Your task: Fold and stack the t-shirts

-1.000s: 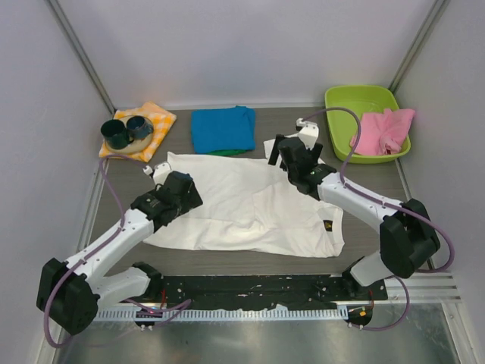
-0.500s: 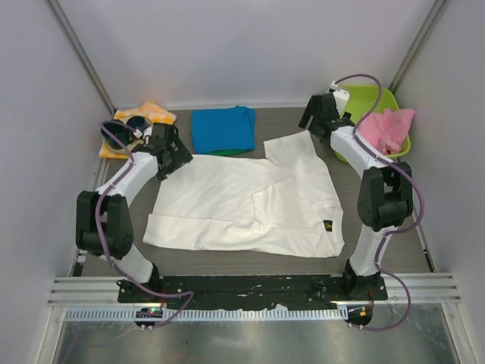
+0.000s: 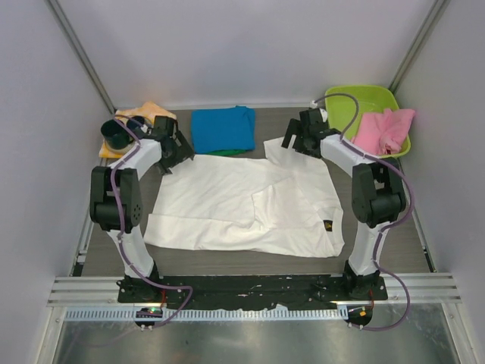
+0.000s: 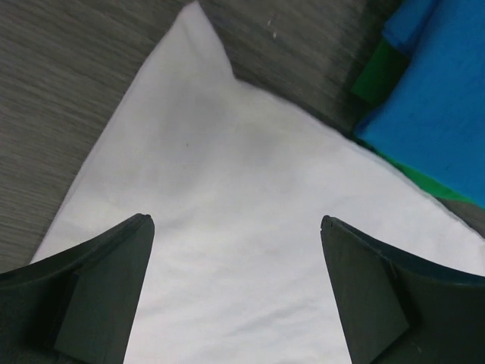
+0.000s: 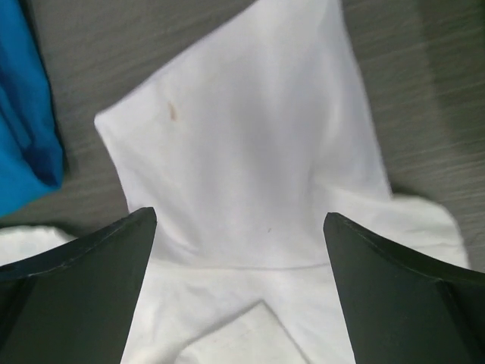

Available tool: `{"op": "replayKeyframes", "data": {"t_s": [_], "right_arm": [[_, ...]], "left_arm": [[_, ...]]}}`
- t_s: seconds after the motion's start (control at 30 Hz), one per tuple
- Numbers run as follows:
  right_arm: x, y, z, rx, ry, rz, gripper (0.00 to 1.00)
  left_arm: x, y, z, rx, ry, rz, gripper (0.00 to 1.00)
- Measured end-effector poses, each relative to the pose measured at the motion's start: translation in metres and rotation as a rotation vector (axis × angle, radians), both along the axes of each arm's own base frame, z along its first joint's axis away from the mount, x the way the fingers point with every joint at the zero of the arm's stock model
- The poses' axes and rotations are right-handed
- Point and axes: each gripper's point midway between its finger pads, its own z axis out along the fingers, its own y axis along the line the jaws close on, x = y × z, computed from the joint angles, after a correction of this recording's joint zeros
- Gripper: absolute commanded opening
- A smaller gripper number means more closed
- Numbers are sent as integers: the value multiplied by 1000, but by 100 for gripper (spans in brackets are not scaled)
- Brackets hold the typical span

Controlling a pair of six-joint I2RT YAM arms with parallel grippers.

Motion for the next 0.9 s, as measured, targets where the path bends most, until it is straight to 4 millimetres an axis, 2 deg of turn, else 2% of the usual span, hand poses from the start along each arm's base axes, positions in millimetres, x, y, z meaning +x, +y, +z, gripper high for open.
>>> {"op": "replayKeyframes", "data": {"t_s": [0.1,0.23,0.37,0.43,0.6,0.73,0.9], "right_arm": [[-22,26,-17,-3,46,62,99],[-27,43,-18,-29,48,92,99],[0,31,-3,-36,1,44,99],[13,12,2,-38,-15,-3,99],[22,-13,-1,-44,-12,-56,99],[21,-9,-6,-43,-2,-48,99],[20,-3,-7,-38,-1,-33,99]], "left_arm": [[-16,-9,-12,-12,32,-9,96],[-21,-20,-14,-3,49,-26,97],[9,-17,2,34,-4,-10,97],[26,-7,12,61,-33,13,97],[55,22,23,140,-50,64,97],[67,38,9,203,-13,79,96],[59,46,-19,248,74,71,94]]}}
